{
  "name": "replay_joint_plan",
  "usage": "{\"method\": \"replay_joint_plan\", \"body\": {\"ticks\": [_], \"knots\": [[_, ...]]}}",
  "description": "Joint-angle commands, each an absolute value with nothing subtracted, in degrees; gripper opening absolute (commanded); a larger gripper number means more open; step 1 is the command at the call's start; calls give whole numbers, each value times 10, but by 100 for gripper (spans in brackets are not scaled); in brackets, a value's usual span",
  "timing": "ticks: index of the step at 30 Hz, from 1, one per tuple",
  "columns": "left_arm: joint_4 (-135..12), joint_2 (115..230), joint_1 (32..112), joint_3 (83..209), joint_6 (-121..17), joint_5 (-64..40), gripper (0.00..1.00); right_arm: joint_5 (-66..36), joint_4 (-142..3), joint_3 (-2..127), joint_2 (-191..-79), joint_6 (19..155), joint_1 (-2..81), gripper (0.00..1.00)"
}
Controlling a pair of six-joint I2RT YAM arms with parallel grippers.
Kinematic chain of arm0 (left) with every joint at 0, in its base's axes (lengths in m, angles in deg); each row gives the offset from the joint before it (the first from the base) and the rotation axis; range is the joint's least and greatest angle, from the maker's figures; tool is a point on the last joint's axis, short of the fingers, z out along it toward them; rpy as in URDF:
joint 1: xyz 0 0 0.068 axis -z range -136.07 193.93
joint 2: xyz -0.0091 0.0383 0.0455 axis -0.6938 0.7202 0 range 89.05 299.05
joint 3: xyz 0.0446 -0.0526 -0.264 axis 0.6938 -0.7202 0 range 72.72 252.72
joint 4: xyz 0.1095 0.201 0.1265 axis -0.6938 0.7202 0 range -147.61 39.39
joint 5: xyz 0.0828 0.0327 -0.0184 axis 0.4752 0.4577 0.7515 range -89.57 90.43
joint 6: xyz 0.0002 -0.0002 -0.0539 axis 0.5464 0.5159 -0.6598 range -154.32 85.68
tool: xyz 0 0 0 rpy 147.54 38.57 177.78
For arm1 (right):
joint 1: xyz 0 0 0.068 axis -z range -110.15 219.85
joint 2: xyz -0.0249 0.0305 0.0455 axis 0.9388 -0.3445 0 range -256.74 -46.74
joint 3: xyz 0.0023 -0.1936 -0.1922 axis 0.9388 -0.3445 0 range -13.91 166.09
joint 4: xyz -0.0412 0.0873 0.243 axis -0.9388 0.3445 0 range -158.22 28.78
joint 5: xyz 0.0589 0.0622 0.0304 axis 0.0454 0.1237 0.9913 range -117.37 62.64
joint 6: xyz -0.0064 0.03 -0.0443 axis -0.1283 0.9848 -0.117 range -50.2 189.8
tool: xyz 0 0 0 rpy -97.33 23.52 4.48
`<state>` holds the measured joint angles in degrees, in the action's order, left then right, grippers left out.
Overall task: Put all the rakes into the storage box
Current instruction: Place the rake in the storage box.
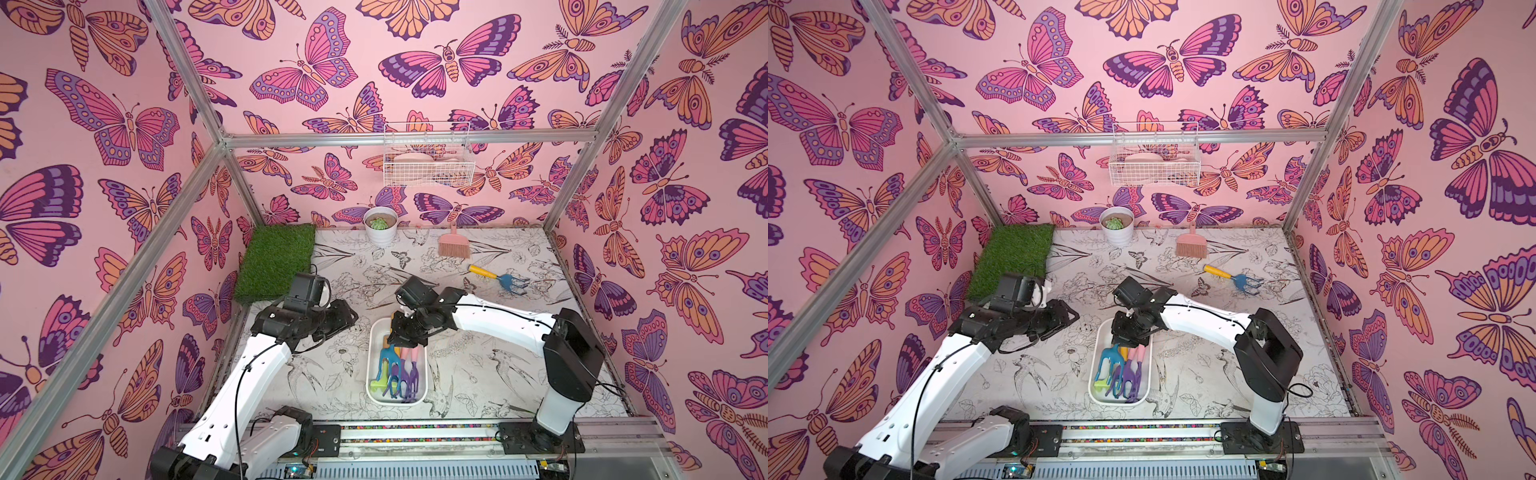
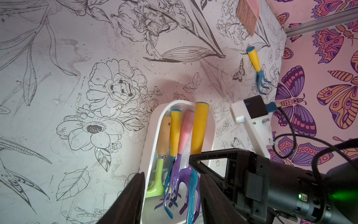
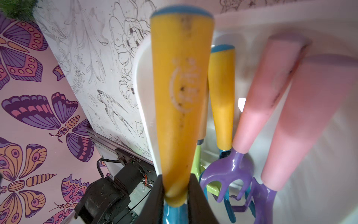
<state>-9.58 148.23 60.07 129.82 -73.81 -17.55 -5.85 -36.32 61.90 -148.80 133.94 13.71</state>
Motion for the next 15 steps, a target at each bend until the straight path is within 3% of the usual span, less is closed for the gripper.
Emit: {"method": "replay_joint_plan", "body": {"ticks": [1,10,15], "knots": [[-86,1478,598,1296,-736,-175,52,-56,-369,609,-1476,1354,129,9],[-89,1486,599,1301,-734,-173,52,-71,-355,583,-1451,1358,127,13],[-90,1492,599,1305,-730,-174,52,-85,-343,582,-1439,1356,126,34]]}}
